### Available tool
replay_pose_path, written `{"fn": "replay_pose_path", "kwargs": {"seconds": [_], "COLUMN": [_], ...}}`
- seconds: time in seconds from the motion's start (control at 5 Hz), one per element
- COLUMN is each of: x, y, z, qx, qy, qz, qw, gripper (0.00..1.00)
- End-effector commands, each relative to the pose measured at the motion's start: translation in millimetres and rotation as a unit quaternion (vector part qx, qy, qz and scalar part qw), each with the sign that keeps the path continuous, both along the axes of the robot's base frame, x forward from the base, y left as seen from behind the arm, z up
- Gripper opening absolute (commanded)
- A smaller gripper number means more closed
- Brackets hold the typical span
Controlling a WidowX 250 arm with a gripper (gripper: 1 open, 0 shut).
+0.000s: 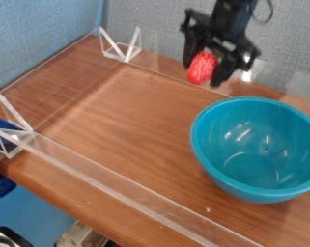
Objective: Remove the strawberry from inside the blue bowl and put it on the table
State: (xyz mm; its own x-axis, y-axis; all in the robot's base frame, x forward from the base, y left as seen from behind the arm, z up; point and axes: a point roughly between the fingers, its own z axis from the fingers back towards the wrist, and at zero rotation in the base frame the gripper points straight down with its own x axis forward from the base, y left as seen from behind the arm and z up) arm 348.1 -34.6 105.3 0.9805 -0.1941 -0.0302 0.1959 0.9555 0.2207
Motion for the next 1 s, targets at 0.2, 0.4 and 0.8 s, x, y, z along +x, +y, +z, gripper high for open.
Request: {"fn": "replay_pose_path", "kwargs": {"seconds": [0.2,0.4,0.8], "x": [19.0,30.0,45.7], "y": [14,22,29], "z": [-3.5,-7.8,-19.1], "qx": [-0.005,-0.004,-0.004], "qy": [-0.020,-0.022,-0.021], "qz": [0.011,0.015,0.012], "qw": [0.9997,0.9996,0.9997], "gripper": [0.00,0.00,0.00]}}
